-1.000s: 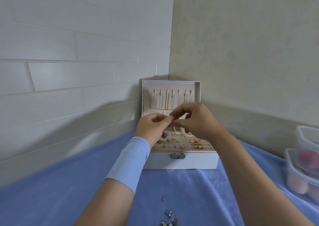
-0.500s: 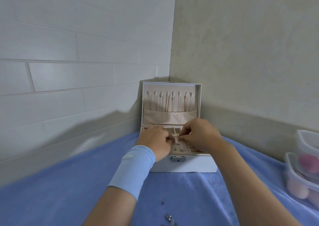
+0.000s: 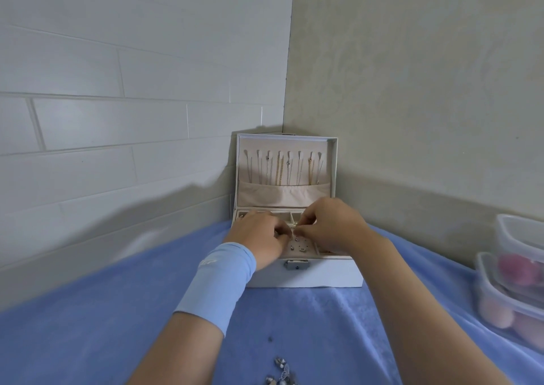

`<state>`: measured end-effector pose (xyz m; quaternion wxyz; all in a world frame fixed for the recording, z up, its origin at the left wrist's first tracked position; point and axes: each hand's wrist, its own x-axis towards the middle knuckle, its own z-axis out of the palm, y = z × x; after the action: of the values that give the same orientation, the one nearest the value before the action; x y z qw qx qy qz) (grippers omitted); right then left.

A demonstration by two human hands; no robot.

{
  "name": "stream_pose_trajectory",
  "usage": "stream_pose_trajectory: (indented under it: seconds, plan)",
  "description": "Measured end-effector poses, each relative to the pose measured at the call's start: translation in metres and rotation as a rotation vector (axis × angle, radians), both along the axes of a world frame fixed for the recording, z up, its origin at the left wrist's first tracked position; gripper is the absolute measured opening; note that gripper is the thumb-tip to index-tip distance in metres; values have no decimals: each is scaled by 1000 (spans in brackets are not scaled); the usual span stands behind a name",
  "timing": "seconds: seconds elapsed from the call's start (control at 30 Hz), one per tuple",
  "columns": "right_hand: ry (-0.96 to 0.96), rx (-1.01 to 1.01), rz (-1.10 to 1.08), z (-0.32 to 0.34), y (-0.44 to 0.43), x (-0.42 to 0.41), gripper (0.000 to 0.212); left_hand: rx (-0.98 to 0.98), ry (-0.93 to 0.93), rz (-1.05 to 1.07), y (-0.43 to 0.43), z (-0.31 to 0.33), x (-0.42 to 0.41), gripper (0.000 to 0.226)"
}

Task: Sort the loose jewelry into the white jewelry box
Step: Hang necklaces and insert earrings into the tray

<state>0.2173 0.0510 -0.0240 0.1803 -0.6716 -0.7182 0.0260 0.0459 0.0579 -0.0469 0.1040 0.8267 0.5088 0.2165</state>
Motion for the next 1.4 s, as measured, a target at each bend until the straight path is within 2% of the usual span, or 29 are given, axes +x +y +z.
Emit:
stream_pose_trajectory:
  seconds: [0.2,0.37,0.43,0.57,0.7,0.8,1.0,1.1,1.27,1.4]
  plan:
    - [16,-33,7,3,-1,-1,17,7,-62,2,1,0,-1,25]
    - [-18,-35,21,10,-18,-8,17,224,54,52,-14,11,-4,25]
    - [8,-26,48,14,-31,-11,16,249,21,35,-22,14,-12,21]
    - [109,-72,151,19,-57,-28,14,126,-148,-30,-50,14,-29,7]
    - [-47,-224,239,8,-81,-49,13,63,-49,-21,-78,8,-42,5]
    - [-78,-346,283,-5,-96,-60,17,-40,7,-4,-96,1,-50,11]
    - [-170,-291,217,-31,-110,-75,20,-224,46,3,-118,-23,-58,7]
    - [-94,-282,197,-35,-111,-72,18,-254,47,-33,-124,-28,-58,11]
    - [156,-291,205,-34,-117,-58,13,-206,36,-54,-126,-27,-60,10]
    - [295,-276,183,-34,-119,-49,13,-259,6,-113,-128,-29,-53,13]
